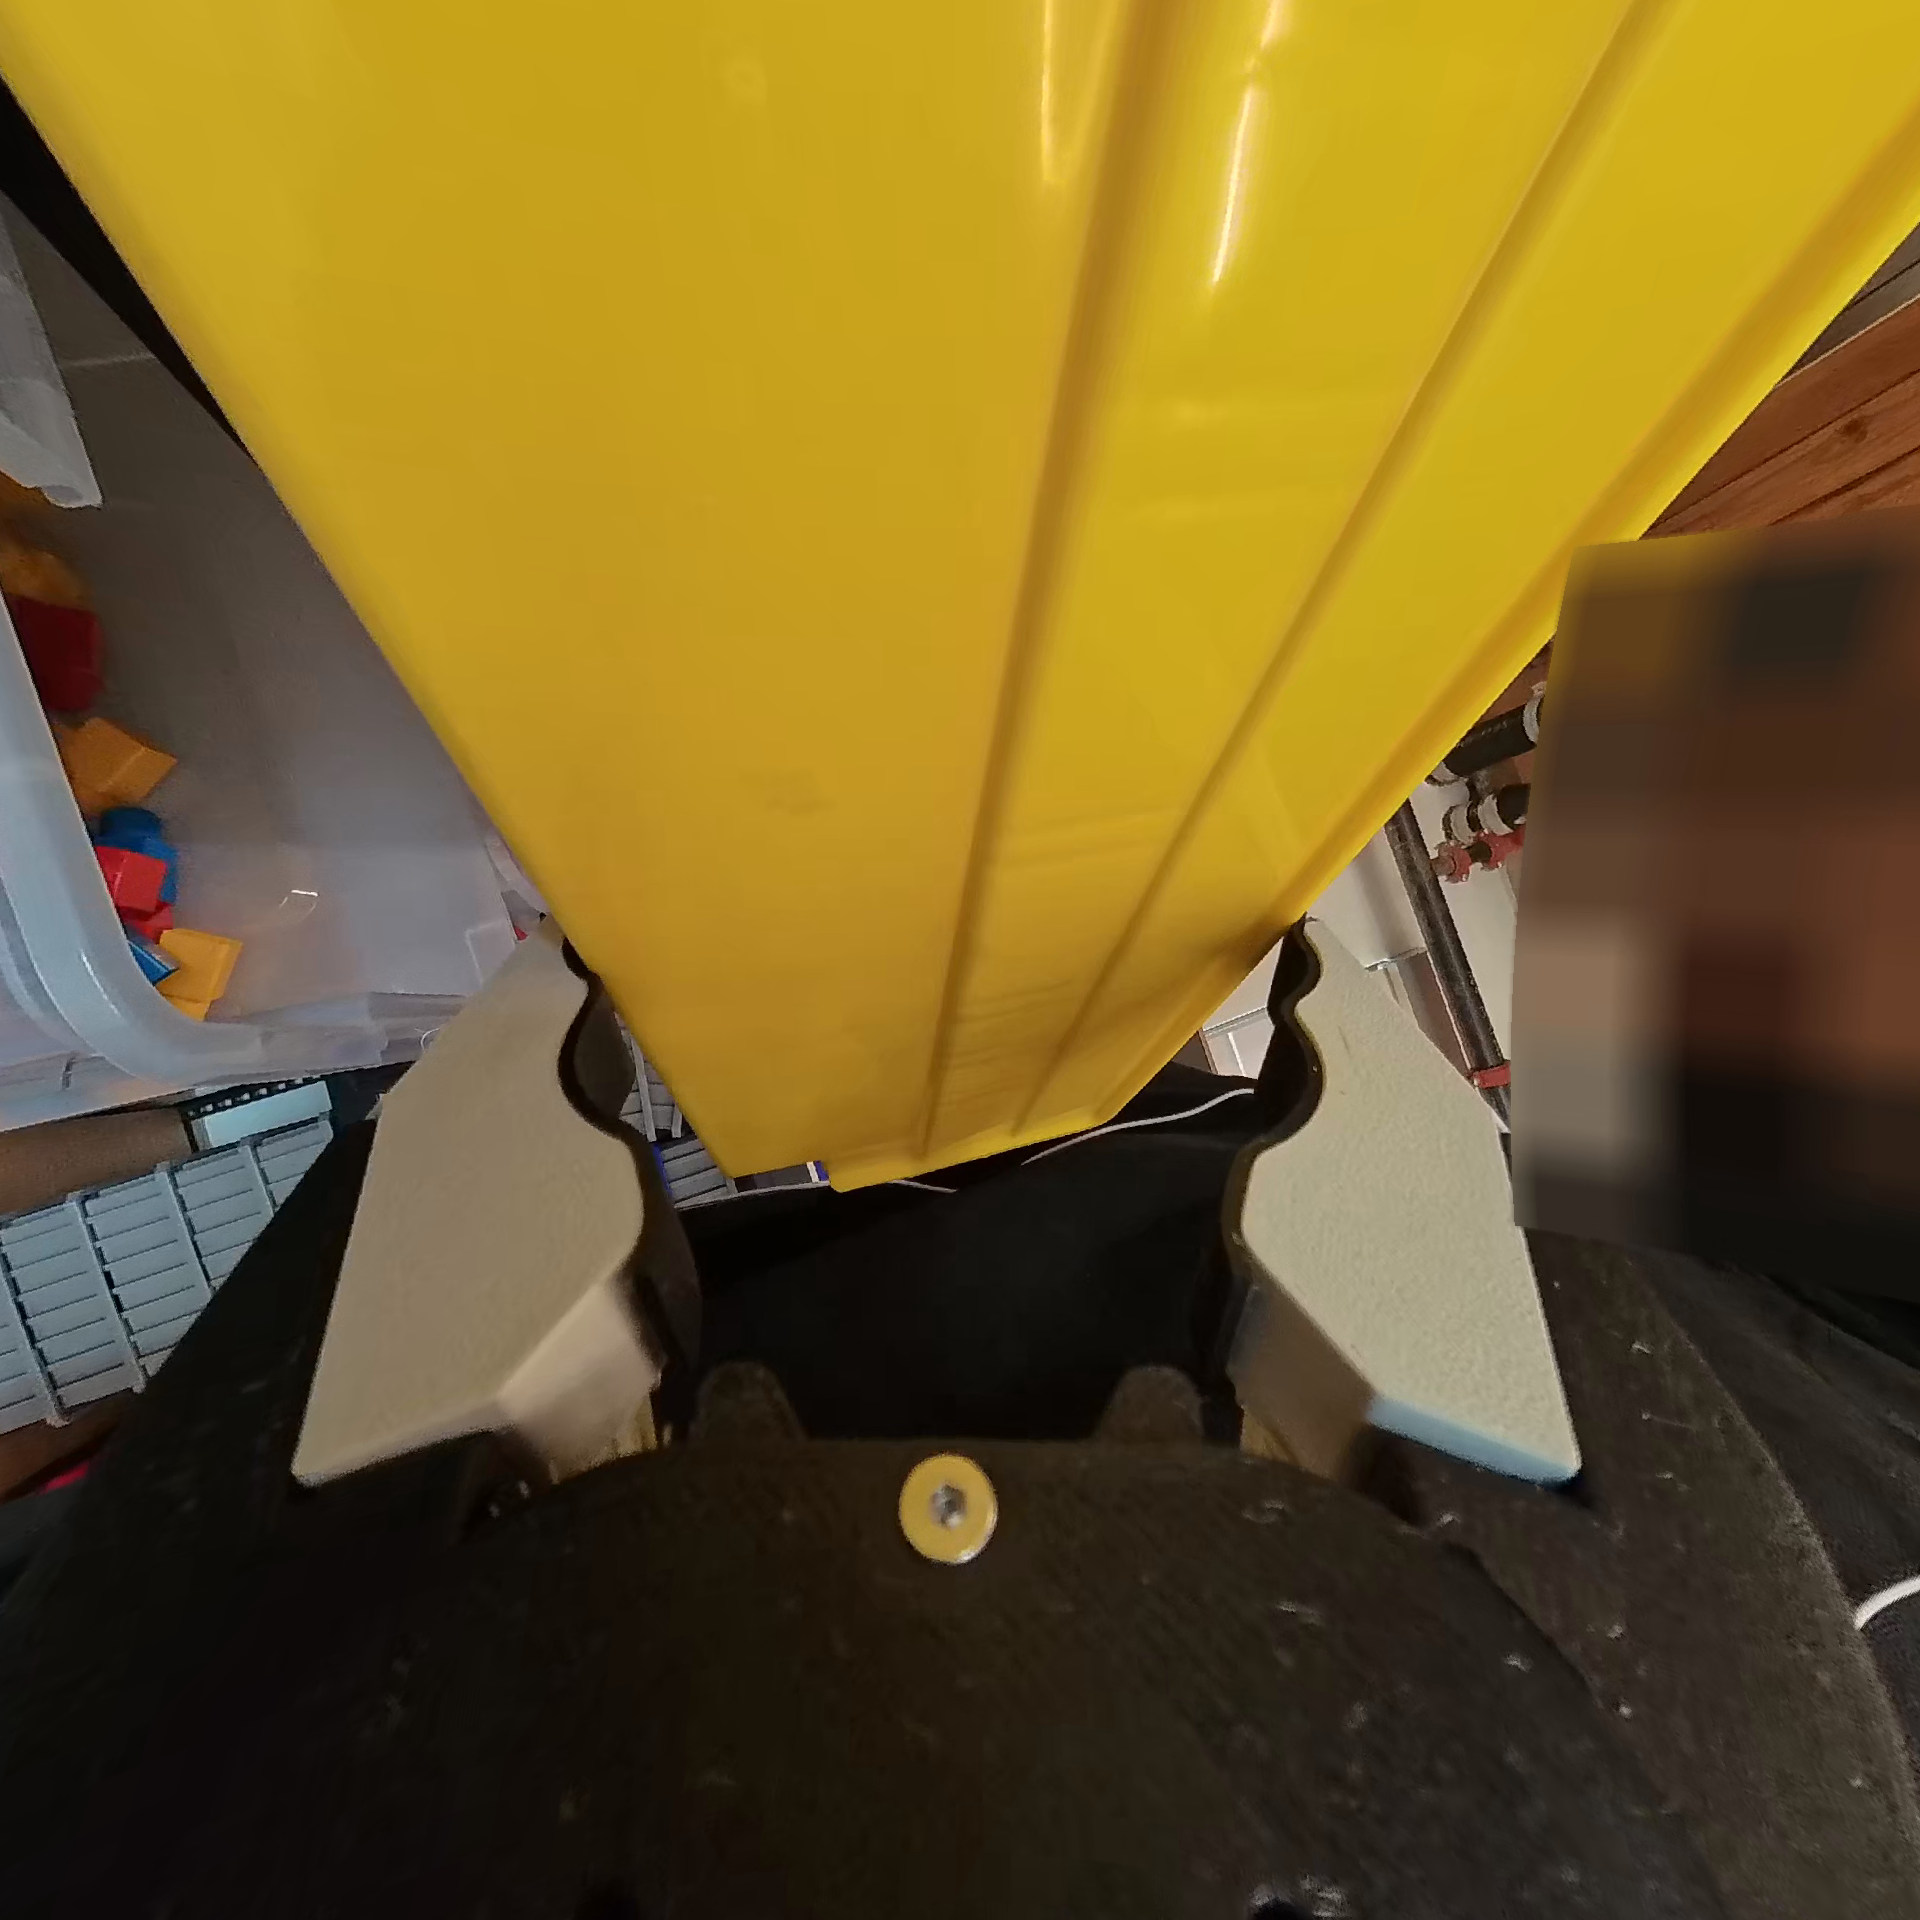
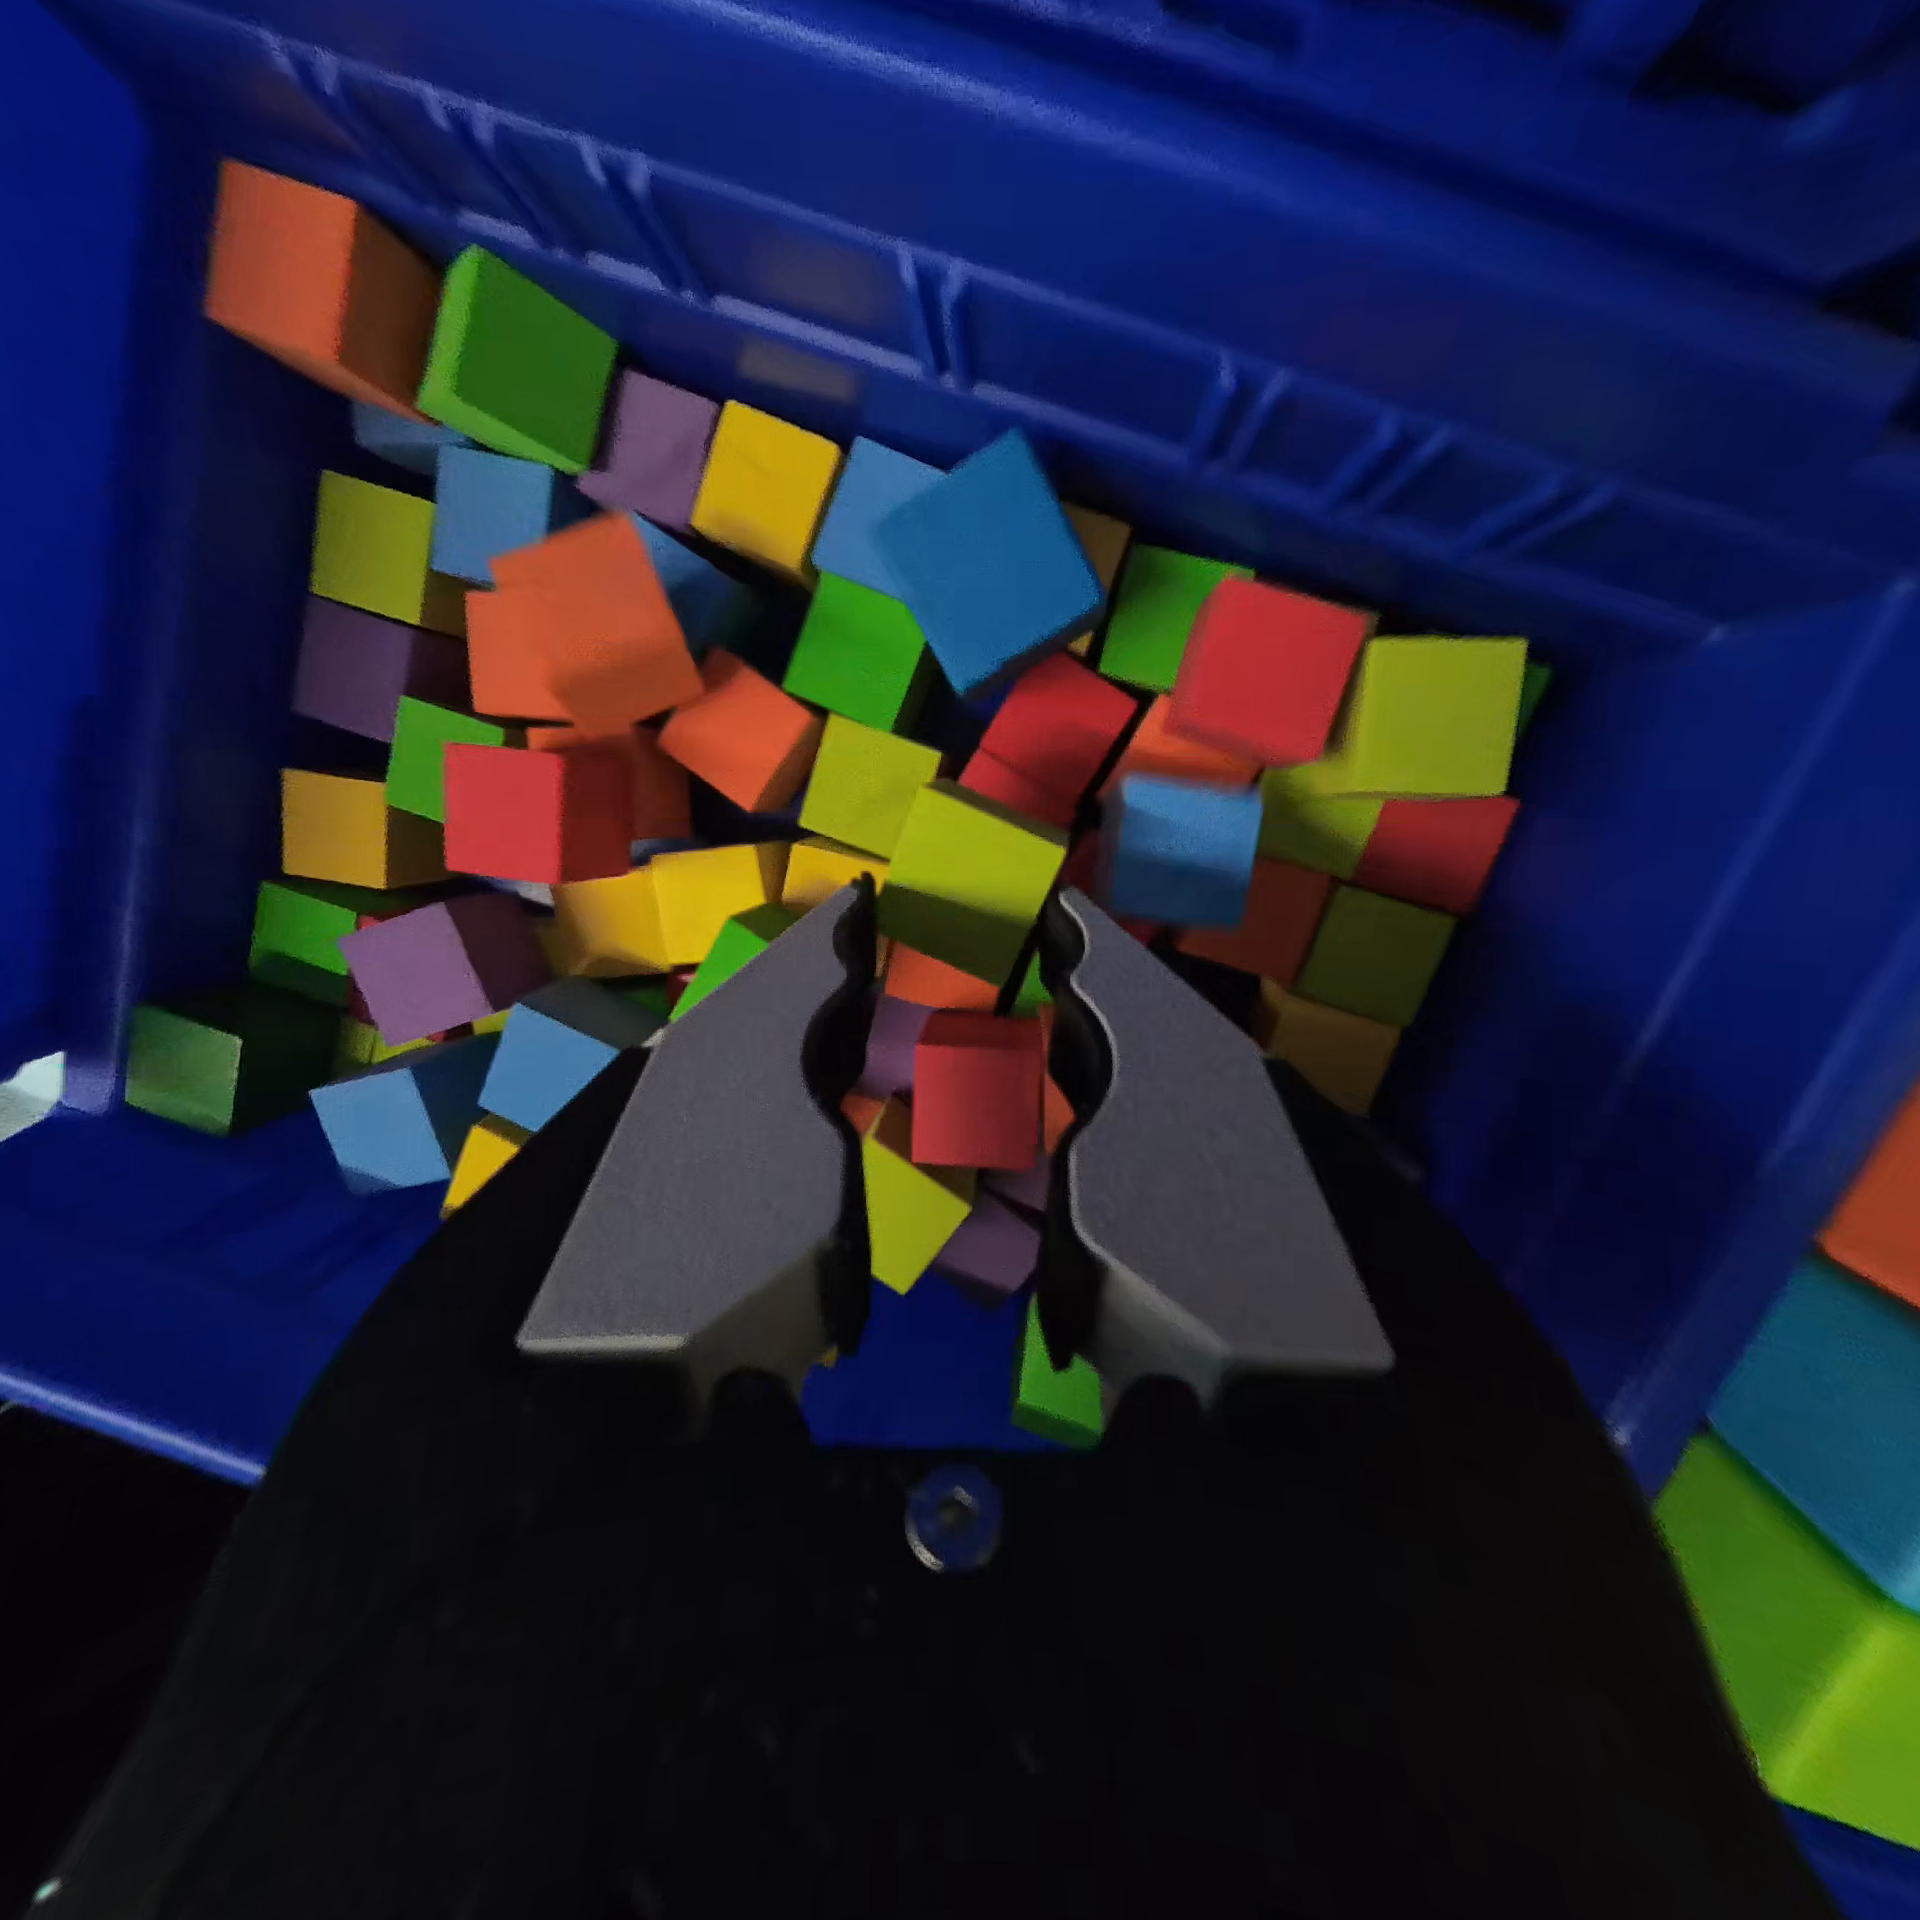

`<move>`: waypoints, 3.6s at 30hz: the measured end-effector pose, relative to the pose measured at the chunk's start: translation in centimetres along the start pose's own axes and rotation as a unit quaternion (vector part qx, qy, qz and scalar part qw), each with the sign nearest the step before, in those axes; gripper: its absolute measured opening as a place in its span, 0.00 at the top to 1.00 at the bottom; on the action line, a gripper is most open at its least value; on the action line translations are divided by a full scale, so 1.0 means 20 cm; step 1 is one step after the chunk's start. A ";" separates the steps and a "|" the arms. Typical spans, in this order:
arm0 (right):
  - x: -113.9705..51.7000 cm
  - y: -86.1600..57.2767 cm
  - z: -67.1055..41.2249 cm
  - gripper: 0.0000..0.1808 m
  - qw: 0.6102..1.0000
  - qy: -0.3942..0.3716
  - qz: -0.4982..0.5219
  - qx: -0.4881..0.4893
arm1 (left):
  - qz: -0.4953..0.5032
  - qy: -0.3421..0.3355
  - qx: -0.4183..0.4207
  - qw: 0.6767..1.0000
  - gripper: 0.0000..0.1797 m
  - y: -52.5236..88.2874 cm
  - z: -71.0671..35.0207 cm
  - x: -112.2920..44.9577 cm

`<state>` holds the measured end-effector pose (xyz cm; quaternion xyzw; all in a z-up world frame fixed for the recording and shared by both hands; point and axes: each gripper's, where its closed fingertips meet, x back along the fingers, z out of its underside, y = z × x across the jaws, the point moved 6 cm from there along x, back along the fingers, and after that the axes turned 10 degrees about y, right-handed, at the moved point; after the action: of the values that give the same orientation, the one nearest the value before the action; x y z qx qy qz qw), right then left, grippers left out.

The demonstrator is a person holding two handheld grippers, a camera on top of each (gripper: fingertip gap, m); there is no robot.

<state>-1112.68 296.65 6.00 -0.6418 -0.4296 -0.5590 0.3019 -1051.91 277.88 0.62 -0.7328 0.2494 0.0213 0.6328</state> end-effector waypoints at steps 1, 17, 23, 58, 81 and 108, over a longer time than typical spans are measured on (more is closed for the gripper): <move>0.03 0.02 -0.01 0.84 1.000 -0.013 0.008 0.009 | 0.000 0.000 0.000 1.000 0.30 0.00 0.00 0.00; 0.45 1.82 0.04 0.82 0.764 -0.239 -0.161 0.578 | 0.000 0.000 0.002 1.000 0.30 0.00 -0.01 0.00; 0.19 2.22 0.13 0.64 0.732 -0.148 -0.180 0.640 | 0.005 -0.005 0.003 1.000 0.31 -0.01 0.00 0.00; 0.06 0.21 0.09 0.70 0.985 0.002 0.050 0.166 | 0.016 -0.010 0.009 1.000 0.34 -0.01 0.00 -0.01; -0.08 0.35 -0.10 0.71 0.995 0.004 -0.085 0.059 | 0.019 0.003 0.009 1.000 0.34 -0.01 0.00 -0.01; 0.39 1.98 -0.01 0.56 0.816 -0.220 -0.184 0.503 | 0.020 -0.005 0.010 1.000 0.34 0.00 0.00 -0.02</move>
<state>-1077.52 280.41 17.41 -0.4156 -0.8157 -0.1544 0.3716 -1052.21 277.92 0.83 -0.7210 0.2612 0.0355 0.6408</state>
